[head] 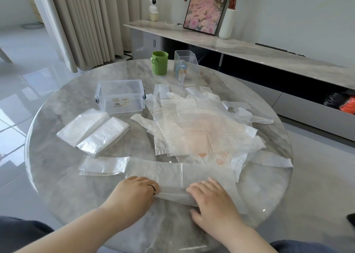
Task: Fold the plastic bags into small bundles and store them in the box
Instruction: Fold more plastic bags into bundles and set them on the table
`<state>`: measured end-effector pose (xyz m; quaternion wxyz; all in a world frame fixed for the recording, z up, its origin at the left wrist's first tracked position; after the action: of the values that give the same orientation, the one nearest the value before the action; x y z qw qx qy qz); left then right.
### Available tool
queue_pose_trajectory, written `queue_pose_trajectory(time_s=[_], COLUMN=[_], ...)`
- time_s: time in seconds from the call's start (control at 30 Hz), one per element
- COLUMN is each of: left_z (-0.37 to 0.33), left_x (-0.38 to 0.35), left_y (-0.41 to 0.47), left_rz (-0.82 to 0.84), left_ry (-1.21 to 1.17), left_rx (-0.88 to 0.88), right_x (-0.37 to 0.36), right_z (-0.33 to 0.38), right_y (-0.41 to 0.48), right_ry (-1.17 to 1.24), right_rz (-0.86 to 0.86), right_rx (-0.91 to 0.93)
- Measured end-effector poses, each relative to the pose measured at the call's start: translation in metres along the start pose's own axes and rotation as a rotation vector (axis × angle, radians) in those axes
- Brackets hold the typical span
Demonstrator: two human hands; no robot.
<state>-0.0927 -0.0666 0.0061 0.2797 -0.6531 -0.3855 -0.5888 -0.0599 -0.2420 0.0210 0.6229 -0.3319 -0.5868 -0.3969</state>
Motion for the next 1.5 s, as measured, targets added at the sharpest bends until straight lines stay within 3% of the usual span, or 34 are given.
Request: queue_pose_trajectory(time_s=[0.17,0.27,0.4,0.5,0.57,0.77,0.83,0.9,0.93,1.0,1.23,1.37,1.43,1.5], left_z=[0.021,0.040,0.072,0.081,0.080,0.059,0.048,0.032,0.020,0.001,0.001,0.002,0.001,-0.001], left_x=[0.016,0.020,0.026,0.027,0.022,0.030,0.035,0.029,0.024,0.005,-0.027,-0.031,-0.032,-0.032], left_y=[-0.013,-0.021,-0.025,-0.015,-0.010,0.004,0.009,0.013,0.016,0.022,0.037,0.035,0.035,0.035], left_rz=[0.053,0.216,0.109,-0.057,-0.080,-0.042,-0.064,-0.229,-0.257,-0.123,0.091,0.144,0.158,0.157], left_ry=[-0.120,-0.294,-0.595,-0.658,-0.599,-0.267,0.034,0.156,0.151,0.073,0.015,0.023,0.052,0.065], left_rx=[0.123,0.220,0.438,0.567,0.633,0.643,0.500,0.317,0.208,0.113,0.204,0.229,0.223,0.220], right_x=[0.013,0.011,0.004,0.000,0.000,-0.004,-0.008,-0.010,-0.011,-0.012,-0.009,-0.005,-0.006,-0.009], right_z=[-0.035,-0.056,-0.075,-0.079,-0.076,-0.064,-0.061,-0.059,-0.057,-0.056,-0.057,-0.050,-0.049,-0.037], right_y=[0.012,0.013,0.016,0.017,0.017,0.023,0.024,0.024,0.024,0.024,0.023,0.022,0.023,0.026], right_ry=[0.048,0.327,0.778,0.893,0.856,0.542,0.477,0.432,0.419,0.414,0.317,0.117,0.122,0.108], right_rz=[0.105,0.284,0.293,0.130,0.048,0.033,0.007,-0.016,-0.022,-0.044,-0.038,0.015,-0.105,-0.210], right_rx=[-0.192,-0.393,-0.647,-0.784,-0.848,-0.861,-0.853,-0.836,-0.825,-0.811,-0.801,-0.797,-0.787,-0.629])
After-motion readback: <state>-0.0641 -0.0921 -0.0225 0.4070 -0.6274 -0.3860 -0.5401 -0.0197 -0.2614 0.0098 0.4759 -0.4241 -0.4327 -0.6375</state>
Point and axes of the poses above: each hand's wrist, its own y-axis towards the middle knuckle, its own x-axis out of the back of the hand, z = x × y, the point moved 3 cm from there along y, towards the middle knuckle, and after that the axes turned 15 degrees about -x, right-handed, at the moved point
